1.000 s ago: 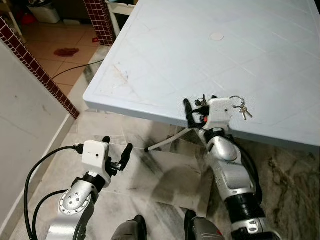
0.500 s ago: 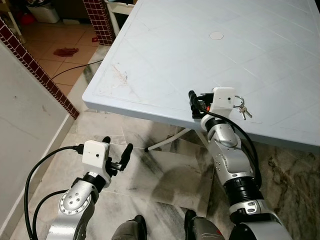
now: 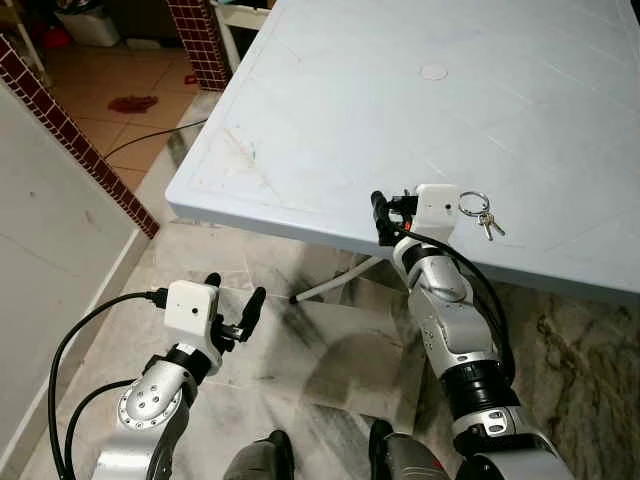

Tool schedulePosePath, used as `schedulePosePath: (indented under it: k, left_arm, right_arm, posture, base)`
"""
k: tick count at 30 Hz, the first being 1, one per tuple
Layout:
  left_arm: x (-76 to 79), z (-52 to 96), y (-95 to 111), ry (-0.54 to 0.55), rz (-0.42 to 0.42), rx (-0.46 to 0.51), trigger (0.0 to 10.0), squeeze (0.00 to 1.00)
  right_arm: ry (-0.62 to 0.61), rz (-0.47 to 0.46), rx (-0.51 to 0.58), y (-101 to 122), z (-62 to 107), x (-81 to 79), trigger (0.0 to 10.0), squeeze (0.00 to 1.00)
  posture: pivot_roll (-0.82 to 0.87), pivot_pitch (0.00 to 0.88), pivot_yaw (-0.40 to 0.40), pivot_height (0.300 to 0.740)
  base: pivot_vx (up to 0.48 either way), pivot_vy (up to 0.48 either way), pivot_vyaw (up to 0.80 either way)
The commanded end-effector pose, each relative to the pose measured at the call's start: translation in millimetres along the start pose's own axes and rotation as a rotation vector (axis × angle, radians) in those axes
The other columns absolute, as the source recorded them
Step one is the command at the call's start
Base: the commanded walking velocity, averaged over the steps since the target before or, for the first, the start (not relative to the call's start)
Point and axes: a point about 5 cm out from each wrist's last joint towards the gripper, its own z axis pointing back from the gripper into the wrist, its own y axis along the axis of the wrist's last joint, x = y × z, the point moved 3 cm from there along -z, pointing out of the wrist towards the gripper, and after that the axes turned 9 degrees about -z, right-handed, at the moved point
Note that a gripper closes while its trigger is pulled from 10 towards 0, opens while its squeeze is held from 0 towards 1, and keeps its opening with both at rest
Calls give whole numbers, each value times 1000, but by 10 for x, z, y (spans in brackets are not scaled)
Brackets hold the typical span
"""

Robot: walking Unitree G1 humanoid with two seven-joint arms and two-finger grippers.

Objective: Hang keys on a hook

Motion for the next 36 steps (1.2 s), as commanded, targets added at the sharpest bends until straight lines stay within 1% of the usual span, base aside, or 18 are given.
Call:
schedulePosePath:
  k: [1, 15, 23, 36]
  left_arm:
    - [-30, 23, -44, 5, -14, -24, 10000, 0]
    - [-49, 24, -47, 9, -17, -23, 10000, 0]
    - [-54, 12, -39, 8, -17, -21, 10000, 0]
    - [-58, -7, -30, 12, -19, -18, 10000, 0]
  right_arm:
    - [-19, -21, -54, -131, 26, 37, 0, 0]
    - [-23, -49, -53, -131, 16, 35, 0, 0]
    - [-64, -41, -5, -52, 24, 111, 0, 0]
    - [-79, -43, 10, -26, 12, 132, 0, 0]
  posture:
    - [61, 242, 95, 740]
    - [64, 237, 99, 740]
    - [64, 236, 101, 740]
    - [63, 234, 103, 740]
  base:
    - [0, 0, 0]
    - [0, 0, 0]
    - [0, 0, 0]
    - [0, 0, 0]
